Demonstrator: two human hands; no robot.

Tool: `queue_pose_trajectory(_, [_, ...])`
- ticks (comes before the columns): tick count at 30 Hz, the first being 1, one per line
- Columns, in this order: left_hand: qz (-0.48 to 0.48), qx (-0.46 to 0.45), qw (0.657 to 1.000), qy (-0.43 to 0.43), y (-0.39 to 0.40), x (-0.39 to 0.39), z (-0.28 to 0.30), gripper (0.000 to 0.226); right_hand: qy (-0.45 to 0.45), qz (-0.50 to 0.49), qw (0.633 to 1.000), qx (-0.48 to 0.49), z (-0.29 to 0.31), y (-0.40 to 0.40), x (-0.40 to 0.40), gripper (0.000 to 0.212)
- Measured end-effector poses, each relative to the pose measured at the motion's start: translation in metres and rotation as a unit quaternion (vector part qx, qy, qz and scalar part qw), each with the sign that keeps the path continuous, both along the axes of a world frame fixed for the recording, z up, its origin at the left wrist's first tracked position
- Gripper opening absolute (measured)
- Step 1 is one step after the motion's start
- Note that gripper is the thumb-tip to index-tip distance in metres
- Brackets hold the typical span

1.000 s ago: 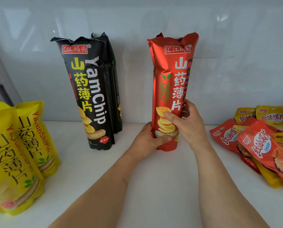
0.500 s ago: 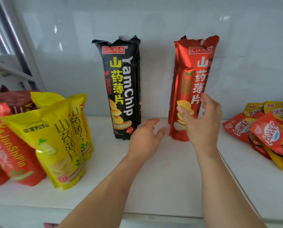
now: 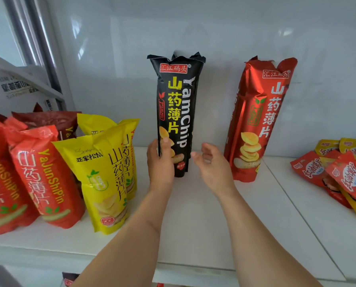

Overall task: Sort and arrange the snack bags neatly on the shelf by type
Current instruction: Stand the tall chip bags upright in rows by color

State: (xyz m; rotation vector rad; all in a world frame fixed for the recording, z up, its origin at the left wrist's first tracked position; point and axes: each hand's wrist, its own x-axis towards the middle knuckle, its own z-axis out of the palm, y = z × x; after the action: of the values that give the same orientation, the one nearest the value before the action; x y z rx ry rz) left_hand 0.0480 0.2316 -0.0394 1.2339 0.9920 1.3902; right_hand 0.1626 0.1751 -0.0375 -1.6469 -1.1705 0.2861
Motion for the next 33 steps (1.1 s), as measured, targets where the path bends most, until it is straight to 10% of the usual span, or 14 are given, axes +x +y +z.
queue_pose_trajectory(12, [0.039, 0.044, 0.995, 0.085, 0.040, 0.009, -0.011, 0.033, 0.049, 0.031, 0.998, 0.009, -0.021, 0.035, 0.002, 0.085])
queue_pose_trajectory(20, [-0.094, 0.036, 0.994, -0.045, 0.082, 0.015, 0.005, 0.115, 0.037, 0.034, 0.998, 0.027, -0.031, 0.047, 0.004, 0.081])
queue_pose_trajectory(33, [-0.245, 0.036, 0.968, -0.045, 0.104, 0.035, -0.012, 0.096, 0.013, -0.024, 0.999, 0.019, -0.033, 0.042, 0.011, 0.091])
